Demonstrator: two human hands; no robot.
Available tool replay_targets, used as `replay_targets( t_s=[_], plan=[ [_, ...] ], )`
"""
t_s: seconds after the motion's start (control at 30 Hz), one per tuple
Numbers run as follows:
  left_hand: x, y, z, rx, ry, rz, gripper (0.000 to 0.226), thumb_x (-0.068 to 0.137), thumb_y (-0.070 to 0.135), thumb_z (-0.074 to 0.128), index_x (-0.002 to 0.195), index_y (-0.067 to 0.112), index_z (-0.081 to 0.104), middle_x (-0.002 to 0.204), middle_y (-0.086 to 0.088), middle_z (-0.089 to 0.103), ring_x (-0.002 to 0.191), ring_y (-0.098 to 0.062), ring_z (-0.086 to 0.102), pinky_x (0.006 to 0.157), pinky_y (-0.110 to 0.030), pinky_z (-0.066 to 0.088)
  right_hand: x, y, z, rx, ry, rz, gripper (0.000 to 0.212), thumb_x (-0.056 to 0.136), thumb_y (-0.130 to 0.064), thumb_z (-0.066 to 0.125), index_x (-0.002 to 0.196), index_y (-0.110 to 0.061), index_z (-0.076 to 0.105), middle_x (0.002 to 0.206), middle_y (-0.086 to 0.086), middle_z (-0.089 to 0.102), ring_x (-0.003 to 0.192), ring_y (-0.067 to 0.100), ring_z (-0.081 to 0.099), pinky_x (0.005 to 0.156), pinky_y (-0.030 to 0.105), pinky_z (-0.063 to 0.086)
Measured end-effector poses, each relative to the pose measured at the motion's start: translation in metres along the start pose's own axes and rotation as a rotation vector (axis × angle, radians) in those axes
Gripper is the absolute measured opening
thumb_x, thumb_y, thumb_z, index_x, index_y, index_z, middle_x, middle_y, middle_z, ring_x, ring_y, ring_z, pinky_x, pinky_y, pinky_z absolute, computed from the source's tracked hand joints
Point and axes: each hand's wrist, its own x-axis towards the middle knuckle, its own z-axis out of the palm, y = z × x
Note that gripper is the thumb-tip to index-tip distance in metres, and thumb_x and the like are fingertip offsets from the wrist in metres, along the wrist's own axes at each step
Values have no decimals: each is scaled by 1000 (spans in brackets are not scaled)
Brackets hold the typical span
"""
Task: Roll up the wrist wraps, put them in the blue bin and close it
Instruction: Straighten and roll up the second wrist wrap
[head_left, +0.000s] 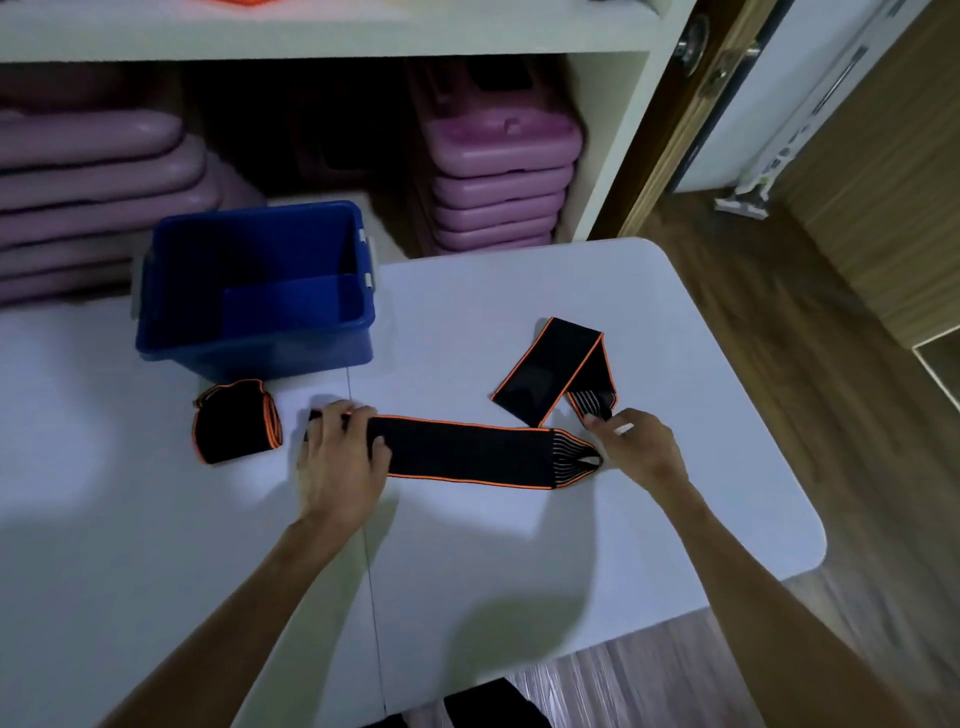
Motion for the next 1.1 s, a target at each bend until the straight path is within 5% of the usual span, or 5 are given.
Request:
replay_targets(
  t_s=[0.17, 0.3, 0.4, 0.97, 1.1],
  plan=[
    [41, 76, 26, -53, -168, 255, 31, 90, 25, 54, 119, 16, 57, 122, -9, 51, 106, -30, 54, 83, -44, 51, 12, -10, -3, 71, 136, 88, 49, 92, -47, 57, 100, 1, 67, 97, 21, 69, 90, 36, 66, 73, 42, 55],
    [64, 139, 58, -11, -368, 408, 36, 92, 29, 55, 124, 14, 49, 126, -11, 45, 112, -30, 48, 84, -44, 51, 24, -10, 4, 55, 80, 118, 41, 96, -40, 51, 74, -6, 58, 68, 5, 59, 75, 29, 60, 53, 30, 41],
    [69, 163, 76, 166, -469, 398, 51, 89, 38, 60, 130, 14, 42, 135, -13, 38, 122, -33, 39, 89, -47, 46, 28, -5, 10, 82, 118, 60, 38, 91, -45, 58, 115, -15, 51, 94, 2, 55, 81, 23, 53, 63, 31, 42],
    [76, 130, 64, -28, -329, 524, 22, 98, 20, 40, 107, 4, 50, 98, -15, 58, 91, -34, 56, 73, -42, 44, 34, 12, 17, -239, 76, -319, 33, 85, -16, 62, 115, -15, 51, 107, 7, 53, 94, 28, 55, 74, 40, 54],
    [83, 122, 47, -319, -241, 243, 30, 101, 26, 30, 95, 9, 53, 89, -10, 62, 84, -30, 56, 77, -41, 44, 37, 17, 16, -234, 99, -330, 22, 87, -8, 57, 109, -10, 57, 100, 9, 59, 89, 28, 60, 70, 33, 50]
  ],
)
